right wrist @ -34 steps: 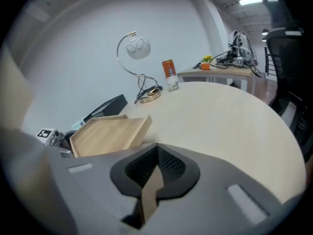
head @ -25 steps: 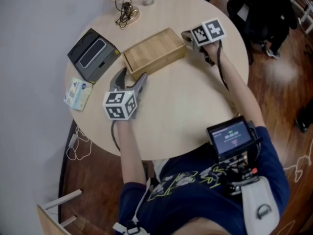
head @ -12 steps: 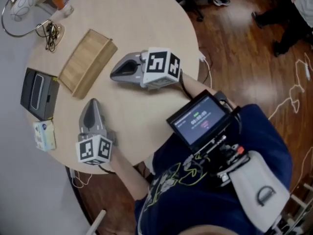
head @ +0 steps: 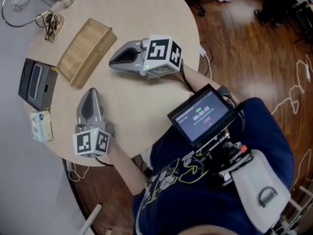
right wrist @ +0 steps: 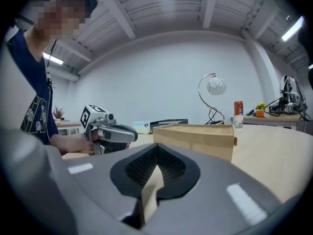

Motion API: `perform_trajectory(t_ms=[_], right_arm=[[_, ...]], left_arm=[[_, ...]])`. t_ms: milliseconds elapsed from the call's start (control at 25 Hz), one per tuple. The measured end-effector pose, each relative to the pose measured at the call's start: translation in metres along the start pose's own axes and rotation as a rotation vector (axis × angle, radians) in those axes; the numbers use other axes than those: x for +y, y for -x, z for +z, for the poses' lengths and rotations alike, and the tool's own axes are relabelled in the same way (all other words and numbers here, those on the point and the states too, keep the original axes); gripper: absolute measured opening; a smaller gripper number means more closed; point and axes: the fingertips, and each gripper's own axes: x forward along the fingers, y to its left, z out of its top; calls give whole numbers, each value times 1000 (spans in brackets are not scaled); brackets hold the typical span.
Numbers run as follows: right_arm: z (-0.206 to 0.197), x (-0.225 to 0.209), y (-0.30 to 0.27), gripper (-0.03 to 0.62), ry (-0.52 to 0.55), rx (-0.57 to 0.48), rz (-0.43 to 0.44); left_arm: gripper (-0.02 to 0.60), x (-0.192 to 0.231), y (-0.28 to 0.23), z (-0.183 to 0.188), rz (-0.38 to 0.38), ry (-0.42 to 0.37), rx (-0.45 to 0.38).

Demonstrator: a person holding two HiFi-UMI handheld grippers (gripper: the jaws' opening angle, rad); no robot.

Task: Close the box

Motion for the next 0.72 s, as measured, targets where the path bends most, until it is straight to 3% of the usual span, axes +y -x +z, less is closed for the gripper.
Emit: perform_trajectory(t_ms=[200, 720], right_arm=[[-7, 1, 7, 0, 24, 4, 12], [-6, 1, 7, 0, -31, -39, 3]], left_arm=[[3, -19, -7, -4, -86, -5, -1], [3, -15, -7, -3, -73, -17, -4]])
